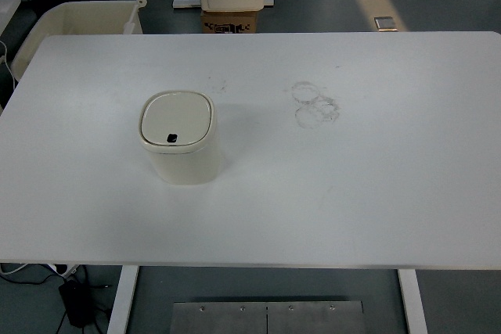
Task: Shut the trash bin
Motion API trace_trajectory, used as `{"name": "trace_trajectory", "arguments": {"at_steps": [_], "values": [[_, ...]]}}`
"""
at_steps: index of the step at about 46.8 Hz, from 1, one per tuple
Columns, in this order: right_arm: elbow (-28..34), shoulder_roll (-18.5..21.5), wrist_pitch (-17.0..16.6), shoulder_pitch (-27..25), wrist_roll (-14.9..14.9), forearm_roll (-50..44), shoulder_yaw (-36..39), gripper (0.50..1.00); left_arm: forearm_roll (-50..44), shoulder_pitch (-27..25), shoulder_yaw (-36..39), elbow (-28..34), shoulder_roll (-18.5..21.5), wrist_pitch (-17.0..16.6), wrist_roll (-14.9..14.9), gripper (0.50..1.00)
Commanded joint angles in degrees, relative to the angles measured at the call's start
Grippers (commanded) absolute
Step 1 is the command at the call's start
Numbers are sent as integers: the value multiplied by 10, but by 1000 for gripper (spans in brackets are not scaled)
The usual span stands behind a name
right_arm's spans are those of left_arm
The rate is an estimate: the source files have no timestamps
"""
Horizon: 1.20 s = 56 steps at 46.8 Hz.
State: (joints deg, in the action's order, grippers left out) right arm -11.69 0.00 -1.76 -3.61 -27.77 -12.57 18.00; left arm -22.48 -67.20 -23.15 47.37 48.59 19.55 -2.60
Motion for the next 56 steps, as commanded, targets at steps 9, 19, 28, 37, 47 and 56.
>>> {"name": "trace_trajectory", "arguments": {"at_steps": [9, 19, 28, 37, 47, 56], "values": [[0, 0, 0, 0, 0, 0, -1, 991, -4, 104, -66, -68, -39, 40, 51, 1000], [0, 0, 0, 0, 0, 0, 0, 991, -3, 188, -123, -92, -65, 72, 62, 1000], [0, 0, 0, 0, 0, 0, 0, 991, -3, 238, -133, -119, -86, 73, 89, 1000], [0, 0, 0, -1, 0, 0, -1, 991, -3, 274, -134, -131, -97, 73, 101, 1000], [0, 0, 0, -1, -1, 0, -1, 991, -3, 289, -141, -131, -97, 80, 102, 1000], [0, 0, 0, -2, -1, 0, -1, 991, -3, 291, -140, -131, -101, 80, 102, 1000]]}}
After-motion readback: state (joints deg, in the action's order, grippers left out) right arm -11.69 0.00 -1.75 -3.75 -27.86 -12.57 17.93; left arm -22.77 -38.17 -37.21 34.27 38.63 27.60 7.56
